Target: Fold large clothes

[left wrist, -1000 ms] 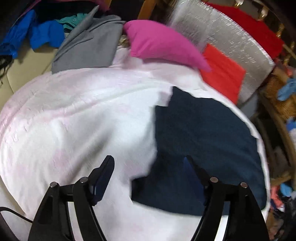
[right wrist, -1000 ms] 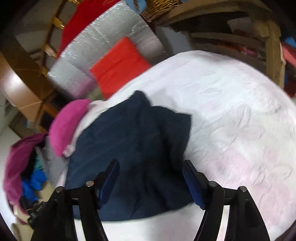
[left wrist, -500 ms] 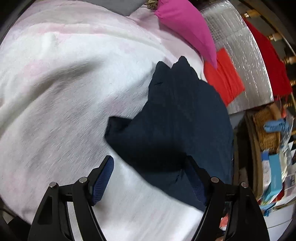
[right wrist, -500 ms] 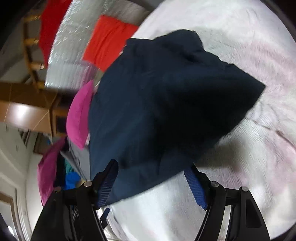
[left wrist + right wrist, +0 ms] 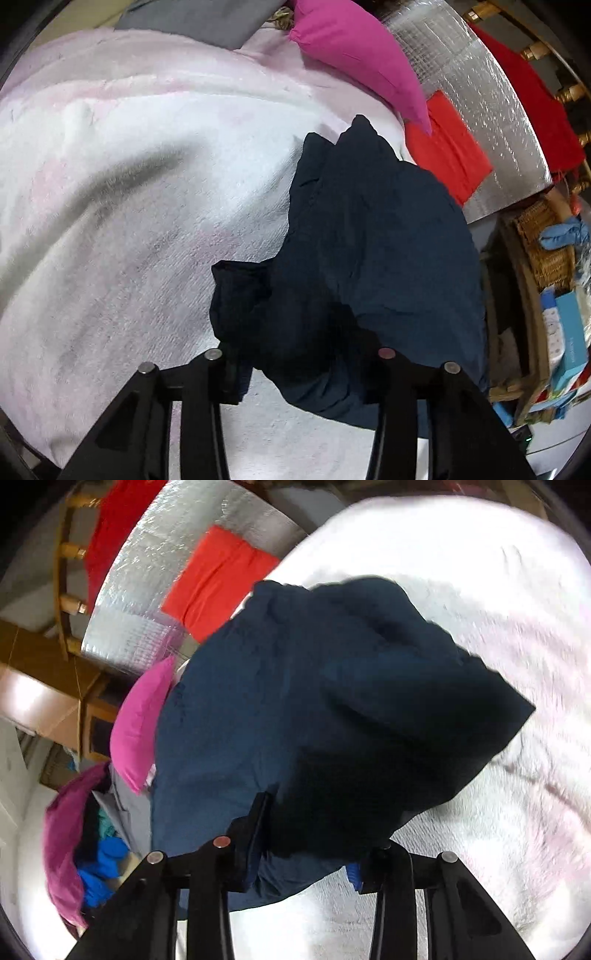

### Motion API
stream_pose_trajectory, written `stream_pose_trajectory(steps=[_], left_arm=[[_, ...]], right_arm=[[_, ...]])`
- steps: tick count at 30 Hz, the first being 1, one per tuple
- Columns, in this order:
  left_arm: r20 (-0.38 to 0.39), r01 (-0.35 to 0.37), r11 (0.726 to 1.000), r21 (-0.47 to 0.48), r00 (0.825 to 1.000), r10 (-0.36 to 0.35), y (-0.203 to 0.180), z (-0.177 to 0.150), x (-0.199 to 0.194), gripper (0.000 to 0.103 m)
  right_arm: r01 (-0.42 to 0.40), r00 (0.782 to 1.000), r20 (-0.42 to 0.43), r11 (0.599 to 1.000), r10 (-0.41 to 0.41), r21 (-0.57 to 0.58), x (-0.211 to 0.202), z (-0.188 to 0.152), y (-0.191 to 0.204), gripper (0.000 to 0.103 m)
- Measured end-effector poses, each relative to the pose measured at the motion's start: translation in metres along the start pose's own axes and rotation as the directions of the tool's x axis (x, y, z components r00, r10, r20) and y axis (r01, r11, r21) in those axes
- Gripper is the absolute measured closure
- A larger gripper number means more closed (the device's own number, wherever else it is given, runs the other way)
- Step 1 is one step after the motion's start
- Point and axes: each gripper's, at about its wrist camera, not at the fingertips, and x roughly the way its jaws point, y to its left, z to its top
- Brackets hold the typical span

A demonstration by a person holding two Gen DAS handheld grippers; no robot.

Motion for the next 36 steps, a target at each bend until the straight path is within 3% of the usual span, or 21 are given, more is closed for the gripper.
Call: stream_pose_trajectory(steps=[2, 3, 6, 9, 12, 16, 20, 23, 25, 27, 31, 36], left_arm=[[0.021, -0.061, 0.997, 0.048, 0.998, 0.06, -0.011, -0.005, -0.007, 0.051], [0.051, -0.107, 0.99, 0.09, 0.993, 0.103, -0.018, -0.009, -0.014, 0.046], [0.162, -0.214, 0.952, 0.221, 0.97, 0.18, -0.045, -0.02, -0.042, 0.04], [0.304, -0.308, 0.896, 0.319, 0.929, 0.211, -0.068, -0.039, -0.076, 0.029], [0.42, -0.39, 0.832, 0.395, 0.882, 0.214, -0.092, -0.058, -0.113, 0.023], [0.508, -0.459, 0.774, 0.437, 0.836, 0.209, -0.109, -0.077, -0.164, 0.02], [0.565, -0.446, 0.776, 0.447, 0.813, 0.142, -0.115, -0.096, -0.222, 0.017], [0.592, -0.43, 0.781, 0.452, 0.8, 0.098, -0.124, -0.105, -0.261, 0.009], [0.621, -0.438, 0.774, 0.457, 0.78, 0.074, -0.13, -0.116, -0.286, 0.009], [0.649, -0.451, 0.764, 0.462, 0.759, 0.056, -0.136, -0.128, -0.31, 0.008], [0.67, -0.458, 0.752, 0.474, 0.742, 0.029, -0.146, -0.148, -0.342, 0.005], [0.689, -0.467, 0.731, 0.498, 0.725, -0.006, -0.159, -0.171, -0.373, 0.002]], right_arm=[[-0.001, 1.0, -0.009, 1.0, 0.001, -0.014, -0.007, 0.001, 0.004, 0.062], [0.009, 1.0, -0.014, 1.0, -0.009, -0.026, -0.012, -0.001, 0.006, 0.056], [0.039, 0.999, -0.005, 0.993, -0.04, -0.109, -0.033, -0.011, 0.013, 0.044], [0.12, 0.991, 0.08, 0.961, -0.103, -0.247, -0.061, -0.032, 0.03, 0.038], [0.194, 0.976, 0.164, 0.903, -0.14, -0.384, -0.088, -0.054, 0.053, 0.035], [0.28, 0.952, 0.255, 0.82, -0.17, -0.499, -0.126, -0.077, 0.085, 0.034], [0.342, 0.925, 0.343, 0.753, -0.164, -0.562, -0.163, -0.1, 0.124, 0.029], [0.405, 0.892, 0.424, 0.692, -0.157, -0.597, -0.2, -0.121, 0.15, 0.026], [0.421, 0.879, 0.456, 0.676, -0.14, -0.605, -0.224, -0.134, 0.162, 0.024], [0.437, 0.866, 0.484, 0.663, -0.127, -0.608, -0.245, -0.145, 0.173, 0.022], [0.459, 0.848, 0.516, 0.652, -0.12, -0.603, -0.281, -0.162, 0.185, 0.022], [0.447, 0.844, 0.525, 0.682, -0.108, -0.578, -0.316, -0.173, 0.191, 0.02]])
